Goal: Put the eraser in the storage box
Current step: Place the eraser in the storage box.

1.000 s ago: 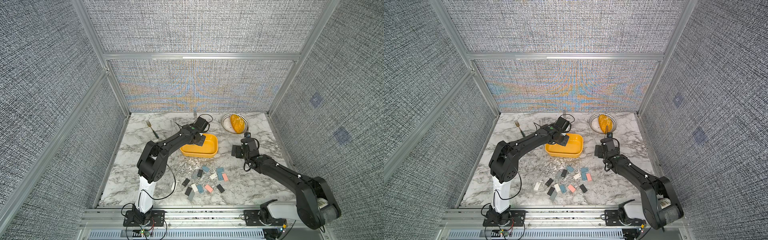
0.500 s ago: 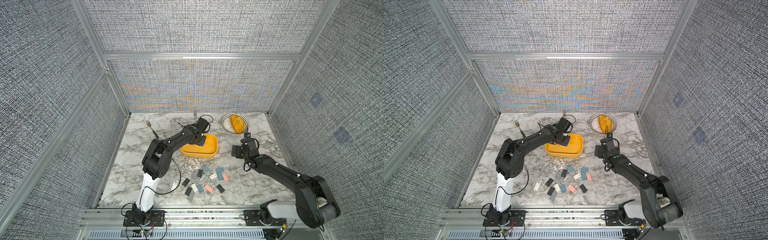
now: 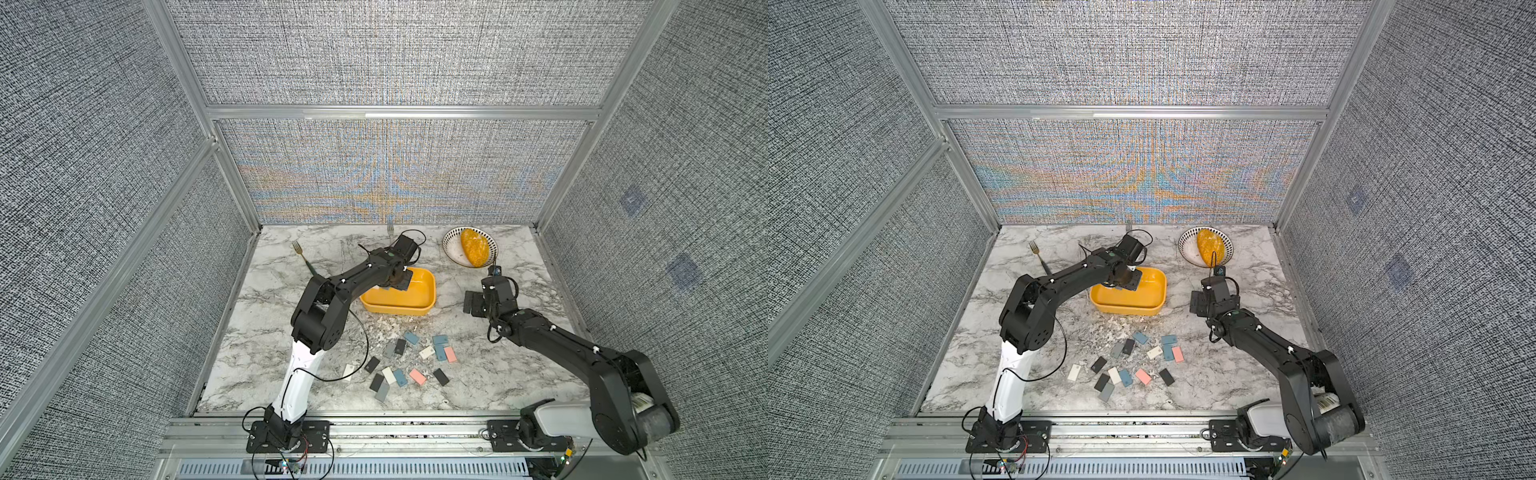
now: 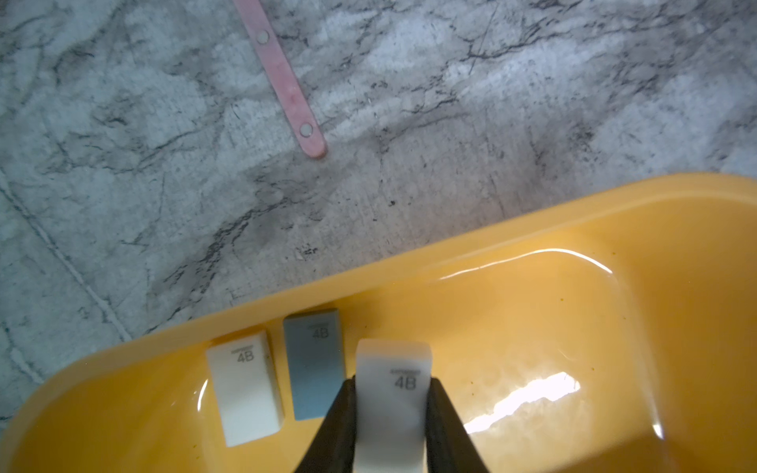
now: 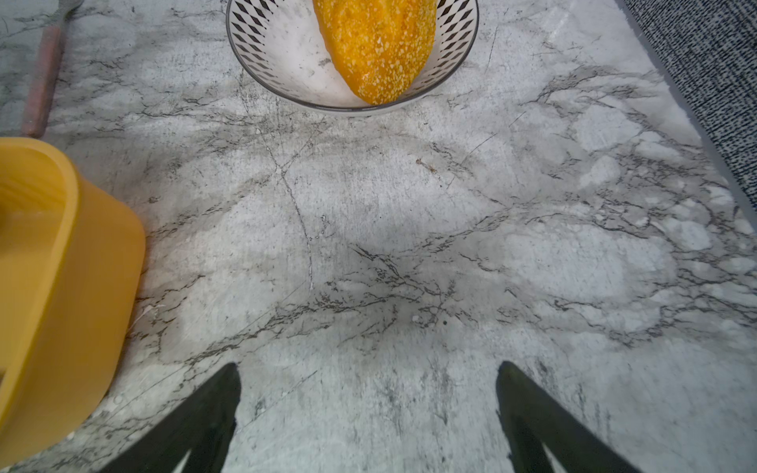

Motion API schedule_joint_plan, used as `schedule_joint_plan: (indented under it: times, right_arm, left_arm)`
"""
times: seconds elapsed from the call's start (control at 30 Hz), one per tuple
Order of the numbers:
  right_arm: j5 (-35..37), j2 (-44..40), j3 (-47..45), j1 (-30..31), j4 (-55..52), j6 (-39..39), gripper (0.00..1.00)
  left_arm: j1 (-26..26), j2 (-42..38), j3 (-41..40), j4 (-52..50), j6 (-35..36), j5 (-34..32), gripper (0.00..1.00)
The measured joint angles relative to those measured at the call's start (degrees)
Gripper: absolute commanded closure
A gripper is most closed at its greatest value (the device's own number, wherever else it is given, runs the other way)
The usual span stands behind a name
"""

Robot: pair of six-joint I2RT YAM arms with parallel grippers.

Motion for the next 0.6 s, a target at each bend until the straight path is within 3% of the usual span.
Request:
schedule_joint_plan:
  times: [0.6]
  right_arm:
    - [0.00, 0.07, -0.66, -0.11, 0.04, 0.00, 0.02]
  left_arm:
    - [0.37, 3.32, 2.23, 0.42, -0.28, 0.48, 0.71]
